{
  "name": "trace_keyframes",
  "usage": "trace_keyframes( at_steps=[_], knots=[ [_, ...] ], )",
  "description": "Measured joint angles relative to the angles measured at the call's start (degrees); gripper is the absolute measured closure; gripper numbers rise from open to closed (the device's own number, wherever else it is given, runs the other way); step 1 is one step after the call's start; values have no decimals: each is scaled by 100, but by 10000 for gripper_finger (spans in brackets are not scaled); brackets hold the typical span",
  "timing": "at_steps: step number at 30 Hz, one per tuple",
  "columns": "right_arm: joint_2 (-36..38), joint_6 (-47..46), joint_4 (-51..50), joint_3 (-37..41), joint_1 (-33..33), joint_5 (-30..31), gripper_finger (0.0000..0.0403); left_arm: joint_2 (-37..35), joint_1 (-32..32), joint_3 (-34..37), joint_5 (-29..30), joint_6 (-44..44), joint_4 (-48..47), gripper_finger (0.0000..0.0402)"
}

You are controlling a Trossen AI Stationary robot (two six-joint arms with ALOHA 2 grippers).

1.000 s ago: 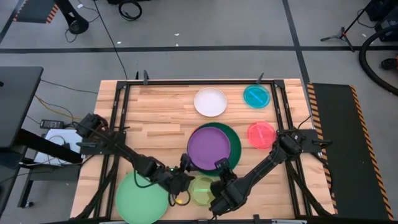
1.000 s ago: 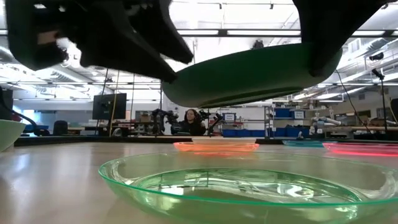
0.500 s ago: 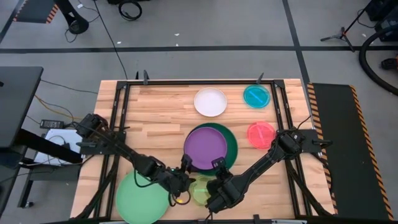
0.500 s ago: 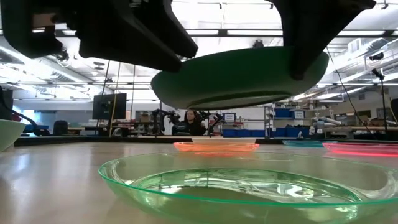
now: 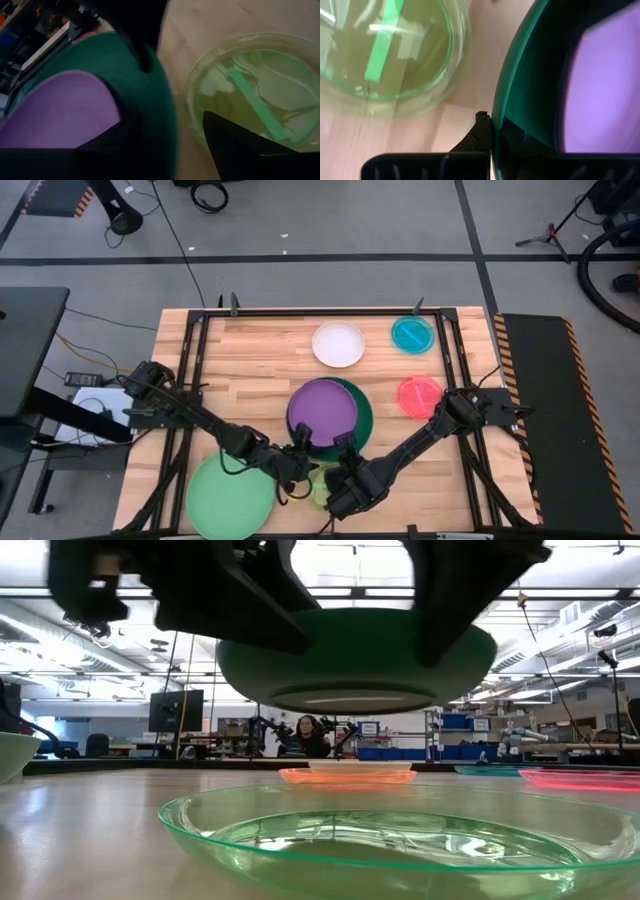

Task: Stack plastic plates
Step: Stack the stacked plates on top of the green plate

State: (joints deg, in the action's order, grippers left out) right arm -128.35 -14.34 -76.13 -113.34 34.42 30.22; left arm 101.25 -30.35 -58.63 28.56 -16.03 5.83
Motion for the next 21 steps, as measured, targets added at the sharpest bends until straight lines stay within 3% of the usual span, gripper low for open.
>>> trace_keyframes(
  at_steps=[7,11,18,21],
  knots=[
    [0,186,218,0,-23,-6,390,0,38,0,6,41,-4,205],
    [0,187,221,0,-23,-20,390,0,18,0,6,42,-23,255],
    [0,203,224,0,-31,2,389,2,7,0,-81,104,-140,381],
    [0,209,228,0,-41,15,387,2,8,-6,-75,218,-195,385]
  ],
)
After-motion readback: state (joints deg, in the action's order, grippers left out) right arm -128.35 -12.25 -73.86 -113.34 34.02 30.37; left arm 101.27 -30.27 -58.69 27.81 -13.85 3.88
